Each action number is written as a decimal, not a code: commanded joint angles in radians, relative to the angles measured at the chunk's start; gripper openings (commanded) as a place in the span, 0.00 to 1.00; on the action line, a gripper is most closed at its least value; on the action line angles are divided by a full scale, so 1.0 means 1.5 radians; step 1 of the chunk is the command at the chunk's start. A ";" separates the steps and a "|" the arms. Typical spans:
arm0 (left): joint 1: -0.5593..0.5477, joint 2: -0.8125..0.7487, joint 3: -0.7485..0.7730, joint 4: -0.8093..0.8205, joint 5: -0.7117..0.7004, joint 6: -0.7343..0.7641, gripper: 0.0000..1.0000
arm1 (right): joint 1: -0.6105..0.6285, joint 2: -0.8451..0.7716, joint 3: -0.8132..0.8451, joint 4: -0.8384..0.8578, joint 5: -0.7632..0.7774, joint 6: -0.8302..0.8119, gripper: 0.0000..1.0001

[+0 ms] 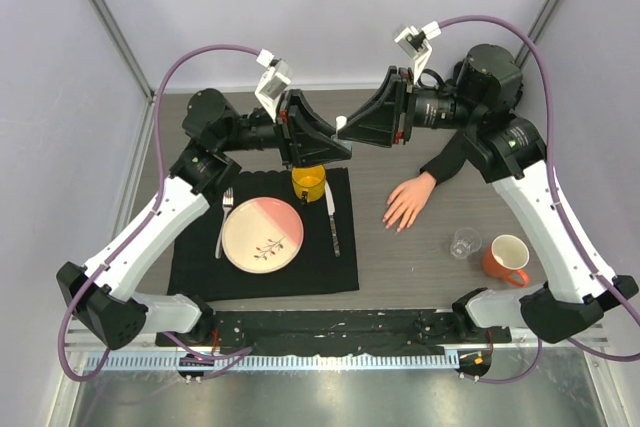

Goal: Paint the nails

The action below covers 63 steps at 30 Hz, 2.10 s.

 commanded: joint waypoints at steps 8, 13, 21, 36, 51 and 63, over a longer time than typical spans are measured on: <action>0.003 0.005 0.040 -0.031 -0.002 0.021 0.00 | 0.013 0.013 0.041 -0.118 0.019 -0.129 0.01; 0.003 0.008 0.073 -0.153 -0.027 0.091 0.00 | 0.015 0.010 0.049 -0.210 0.048 -0.206 0.01; 0.003 0.038 0.158 -0.299 -0.185 0.173 0.00 | 0.197 0.026 0.100 -0.320 0.479 -0.227 0.01; -0.036 0.032 0.121 -0.259 -0.382 0.226 0.00 | 0.526 0.112 0.154 -0.359 1.209 -0.051 0.13; -0.035 -0.036 0.076 -0.358 -0.284 0.294 0.00 | 0.452 0.017 0.227 -0.334 0.904 -0.152 0.65; -0.031 -0.017 0.068 -0.223 -0.055 0.172 0.00 | 0.126 0.019 0.243 -0.323 0.309 -0.209 0.62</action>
